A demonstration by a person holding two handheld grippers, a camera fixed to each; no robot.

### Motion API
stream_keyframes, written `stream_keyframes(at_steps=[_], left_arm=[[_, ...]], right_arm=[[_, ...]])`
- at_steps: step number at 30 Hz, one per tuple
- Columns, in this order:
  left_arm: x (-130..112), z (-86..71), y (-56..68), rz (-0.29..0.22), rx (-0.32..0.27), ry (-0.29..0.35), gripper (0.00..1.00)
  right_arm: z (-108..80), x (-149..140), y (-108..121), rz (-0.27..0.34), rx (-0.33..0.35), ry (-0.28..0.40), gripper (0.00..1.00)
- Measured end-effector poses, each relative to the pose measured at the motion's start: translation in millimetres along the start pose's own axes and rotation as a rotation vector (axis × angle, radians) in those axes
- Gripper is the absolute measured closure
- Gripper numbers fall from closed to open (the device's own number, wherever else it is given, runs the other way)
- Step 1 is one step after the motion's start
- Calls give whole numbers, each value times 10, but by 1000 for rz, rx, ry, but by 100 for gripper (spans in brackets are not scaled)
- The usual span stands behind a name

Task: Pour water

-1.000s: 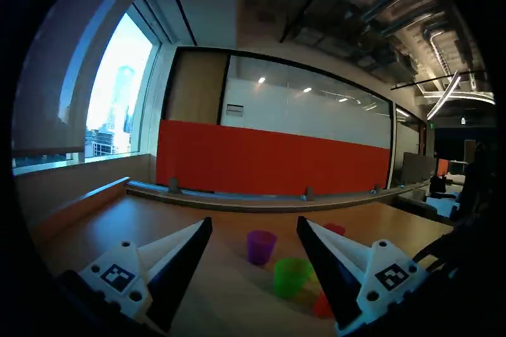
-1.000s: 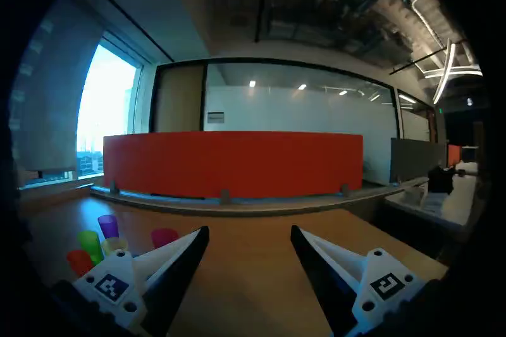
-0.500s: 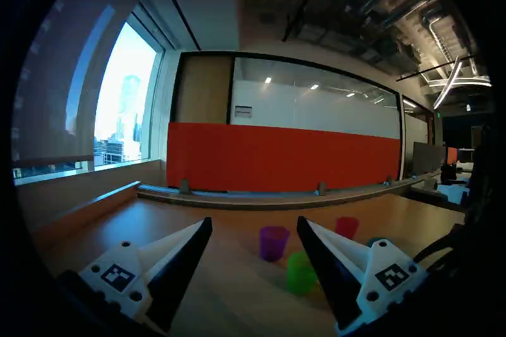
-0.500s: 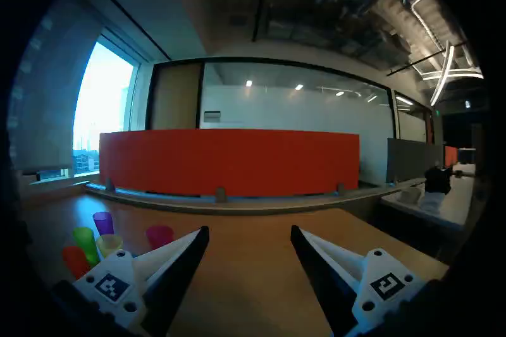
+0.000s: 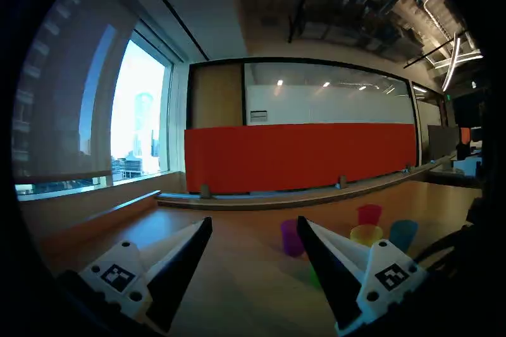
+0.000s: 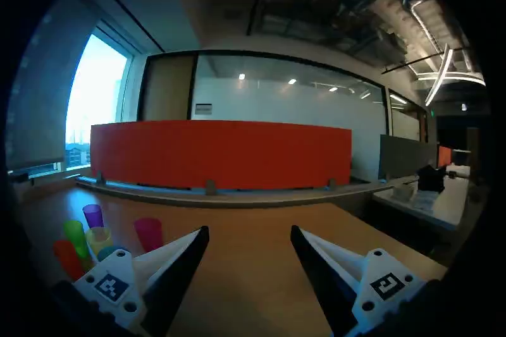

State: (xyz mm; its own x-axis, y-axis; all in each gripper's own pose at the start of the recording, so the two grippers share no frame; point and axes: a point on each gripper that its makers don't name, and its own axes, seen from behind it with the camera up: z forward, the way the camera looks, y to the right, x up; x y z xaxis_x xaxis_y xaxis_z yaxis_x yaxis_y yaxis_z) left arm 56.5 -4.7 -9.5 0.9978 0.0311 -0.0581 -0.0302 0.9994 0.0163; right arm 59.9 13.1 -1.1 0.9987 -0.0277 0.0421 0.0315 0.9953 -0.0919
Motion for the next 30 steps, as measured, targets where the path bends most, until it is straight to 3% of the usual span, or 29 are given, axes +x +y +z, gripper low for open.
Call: stream_keyframes(at_steps=[12,18,30], left_arm=[[-264,7,72,-2,-2,-1,0],[-361,10,41,13,7,-13,0],[-511,50,11,-36,2,-36,0]], right_arm=[[-29,-31,56,-3,-27,-18,0],[-27,-65,51,-8,-29,-23,0],[-43,-60,64,-10,-36,-24,0]])
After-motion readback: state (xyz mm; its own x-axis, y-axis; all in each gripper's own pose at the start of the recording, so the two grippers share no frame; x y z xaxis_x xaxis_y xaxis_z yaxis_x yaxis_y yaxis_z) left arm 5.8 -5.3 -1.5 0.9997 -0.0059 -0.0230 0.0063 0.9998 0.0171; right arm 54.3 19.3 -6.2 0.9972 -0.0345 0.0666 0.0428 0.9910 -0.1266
